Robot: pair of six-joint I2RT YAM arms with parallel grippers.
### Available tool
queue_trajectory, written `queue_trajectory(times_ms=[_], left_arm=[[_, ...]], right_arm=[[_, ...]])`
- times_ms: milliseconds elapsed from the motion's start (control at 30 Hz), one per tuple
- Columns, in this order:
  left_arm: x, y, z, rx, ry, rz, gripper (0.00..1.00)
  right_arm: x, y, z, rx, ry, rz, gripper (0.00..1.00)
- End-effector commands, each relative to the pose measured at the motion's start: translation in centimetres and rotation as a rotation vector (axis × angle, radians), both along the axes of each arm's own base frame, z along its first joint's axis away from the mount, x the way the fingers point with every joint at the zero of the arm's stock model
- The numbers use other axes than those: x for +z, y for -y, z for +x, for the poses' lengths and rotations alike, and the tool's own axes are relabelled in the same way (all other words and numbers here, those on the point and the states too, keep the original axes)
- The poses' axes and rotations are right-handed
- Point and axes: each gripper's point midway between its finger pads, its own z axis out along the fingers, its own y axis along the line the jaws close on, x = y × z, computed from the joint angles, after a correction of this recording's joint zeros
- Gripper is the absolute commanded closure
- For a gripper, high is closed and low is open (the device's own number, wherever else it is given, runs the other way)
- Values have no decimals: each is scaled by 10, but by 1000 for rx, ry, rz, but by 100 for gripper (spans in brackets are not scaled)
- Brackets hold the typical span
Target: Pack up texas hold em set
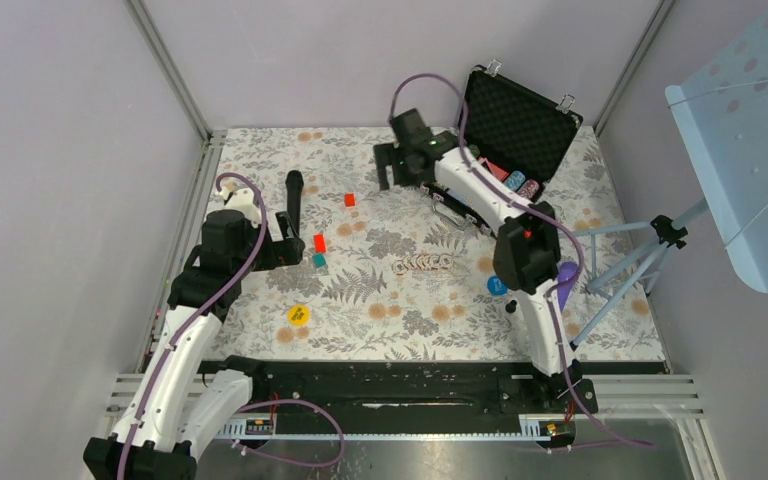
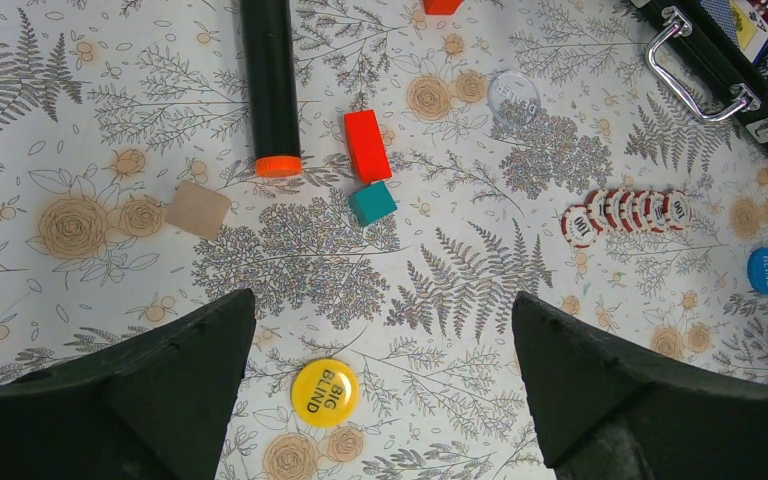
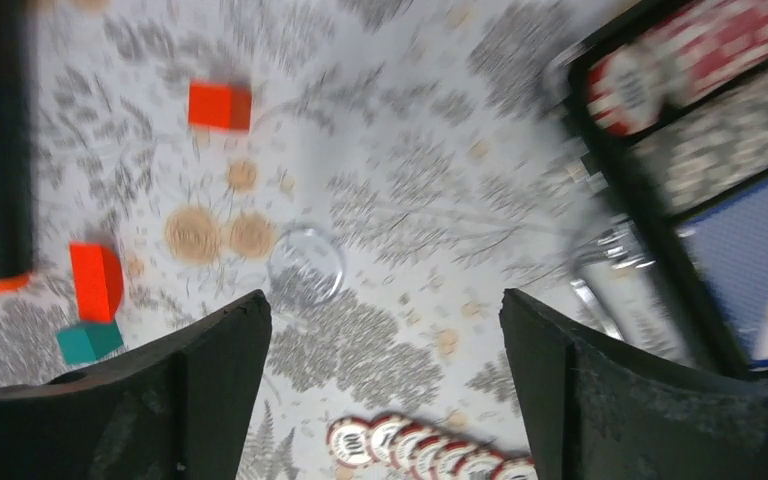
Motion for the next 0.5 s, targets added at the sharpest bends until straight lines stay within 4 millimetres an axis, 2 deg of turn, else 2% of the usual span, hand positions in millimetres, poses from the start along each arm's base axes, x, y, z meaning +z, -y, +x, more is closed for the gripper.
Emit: queue_trajectory(times_ms=[0, 167, 333, 467], left_arm=[[8, 0, 4, -6, 40, 2, 1], [8, 0, 3, -7, 41, 1, 1], [9, 1, 3, -9, 42, 1, 1], [8, 1, 3, -12, 41, -1, 1]], right_arm=[[-44, -21, -34, -22, -155, -42, 5], [-69, -44, -51, -9, -196, -52, 3], [-88, -58, -61, 4, -215, -84, 5], [-94, -61, -62, -5, -225, -90, 14]])
